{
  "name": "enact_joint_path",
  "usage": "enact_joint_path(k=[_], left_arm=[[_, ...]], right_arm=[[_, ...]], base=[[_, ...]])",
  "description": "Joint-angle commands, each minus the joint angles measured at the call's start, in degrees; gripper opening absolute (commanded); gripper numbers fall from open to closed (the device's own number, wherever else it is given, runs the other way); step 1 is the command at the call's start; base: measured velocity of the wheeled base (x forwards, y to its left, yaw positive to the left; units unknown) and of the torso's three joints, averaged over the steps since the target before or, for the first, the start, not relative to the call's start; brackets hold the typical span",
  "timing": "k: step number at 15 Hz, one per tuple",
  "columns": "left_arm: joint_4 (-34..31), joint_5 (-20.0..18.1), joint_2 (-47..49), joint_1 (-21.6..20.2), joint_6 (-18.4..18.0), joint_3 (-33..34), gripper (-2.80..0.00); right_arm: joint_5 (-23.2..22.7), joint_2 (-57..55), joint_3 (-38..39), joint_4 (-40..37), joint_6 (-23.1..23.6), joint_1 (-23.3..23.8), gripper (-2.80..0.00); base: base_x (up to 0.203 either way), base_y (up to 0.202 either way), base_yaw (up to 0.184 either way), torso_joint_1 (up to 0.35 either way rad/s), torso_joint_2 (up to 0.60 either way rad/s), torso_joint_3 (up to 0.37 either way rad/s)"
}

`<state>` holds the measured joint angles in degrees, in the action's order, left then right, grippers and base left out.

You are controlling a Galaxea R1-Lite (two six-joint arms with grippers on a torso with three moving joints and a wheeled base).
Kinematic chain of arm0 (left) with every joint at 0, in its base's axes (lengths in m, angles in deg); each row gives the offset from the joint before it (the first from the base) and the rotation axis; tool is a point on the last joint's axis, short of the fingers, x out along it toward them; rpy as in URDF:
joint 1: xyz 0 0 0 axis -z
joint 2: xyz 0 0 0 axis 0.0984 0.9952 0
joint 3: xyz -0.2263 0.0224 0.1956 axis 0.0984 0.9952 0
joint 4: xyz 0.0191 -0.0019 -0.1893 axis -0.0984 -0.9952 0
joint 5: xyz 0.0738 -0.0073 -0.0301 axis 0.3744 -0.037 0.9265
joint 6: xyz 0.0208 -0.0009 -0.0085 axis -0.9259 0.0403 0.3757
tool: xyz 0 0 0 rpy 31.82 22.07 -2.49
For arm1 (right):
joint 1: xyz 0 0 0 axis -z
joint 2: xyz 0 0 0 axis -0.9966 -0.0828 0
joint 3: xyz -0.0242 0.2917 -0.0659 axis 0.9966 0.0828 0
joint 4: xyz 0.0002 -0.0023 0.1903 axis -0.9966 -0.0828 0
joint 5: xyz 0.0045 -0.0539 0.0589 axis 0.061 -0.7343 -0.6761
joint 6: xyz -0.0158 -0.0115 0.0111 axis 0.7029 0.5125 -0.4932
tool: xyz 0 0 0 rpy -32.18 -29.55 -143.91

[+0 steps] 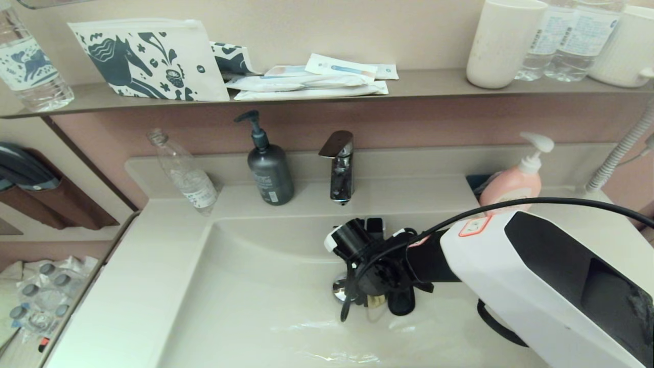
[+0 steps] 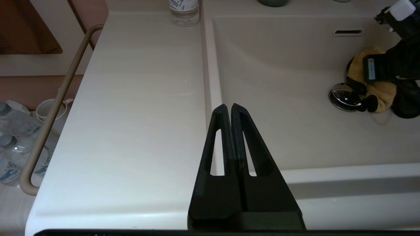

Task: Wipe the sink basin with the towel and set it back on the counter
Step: Wipe the sink

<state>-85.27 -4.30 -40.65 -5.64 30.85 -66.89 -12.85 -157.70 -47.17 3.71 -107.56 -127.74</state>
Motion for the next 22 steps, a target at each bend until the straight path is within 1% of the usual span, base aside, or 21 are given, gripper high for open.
enact_joint_path(k=[1,5,8,11,15,16,18,19,20,21,22], left_arm=[[0.0,0.0,0.0,0.0,0.0,0.0,-2.8],[0.0,0.0,0.0,0.0,0.0,0.0,-2.8],[0.0,0.0,0.0,0.0,0.0,0.0,-2.8],[0.0,0.0,0.0,0.0,0.0,0.0,-2.8],[0.0,0.0,0.0,0.1,0.0,0.0,-2.8],[0.0,0.0,0.0,0.0,0.0,0.0,-2.8],[0.0,0.0,0.0,0.0,0.0,0.0,-2.8],[0.0,0.0,0.1,0.0,0.0,0.0,-2.8],[0.0,0.0,0.0,0.0,0.0,0.0,-2.8],[0.0,0.0,0.0,0.0,0.0,0.0,-2.8],[0.0,0.0,0.0,0.0,0.0,0.0,-2.8]], right_arm=[[-0.6,-3.2,-3.4,0.2,-0.2,-1.8,-2.8],[-2.1,-4.7,-8.3,-0.1,-0.2,-6.7,-2.8],[-3.0,-4.5,-9.0,-1.4,0.1,-8.9,-2.8],[-6.2,-3.6,-9.0,-1.6,0.2,-11.0,-2.8],[-9.3,-2.4,-9.0,-1.4,1.1,-14.4,-2.8],[-9.4,-2.3,-9.0,-1.4,1.6,-15.0,-2.8],[-9.2,-1.6,-8.5,-2.0,1.7,-15.4,-2.8],[-7.8,-1.6,-8.4,-3.3,1.7,-15.4,-2.8],[-3.8,-1.6,-8.3,-5.4,1.5,-15.2,-2.8],[-2.5,-1.2,-8.0,-6.0,1.5,-14.4,-2.8],[-2.6,-0.1,-7.1,-6.1,1.4,-14.1,-2.8]], base=[[0.0,0.0,0.0,0.0,0.0,0.0],[0.0,0.0,0.0,0.0,0.0,0.0],[0.0,0.0,0.0,0.0,0.0,0.0],[0.0,0.0,0.0,0.0,0.0,0.0],[0.0,0.0,0.0,0.0,0.0,0.0],[0.0,0.0,0.0,0.0,0.0,0.0],[0.0,0.0,0.0,0.0,0.0,0.0],[0.0,0.0,0.0,-0.028,-0.01,0.006],[0.0,0.0,0.0,0.0,0.0,0.0],[0.0,0.0,0.0,0.0,0.0,0.0],[0.0,0.0,0.0,0.0,0.0,0.0]])
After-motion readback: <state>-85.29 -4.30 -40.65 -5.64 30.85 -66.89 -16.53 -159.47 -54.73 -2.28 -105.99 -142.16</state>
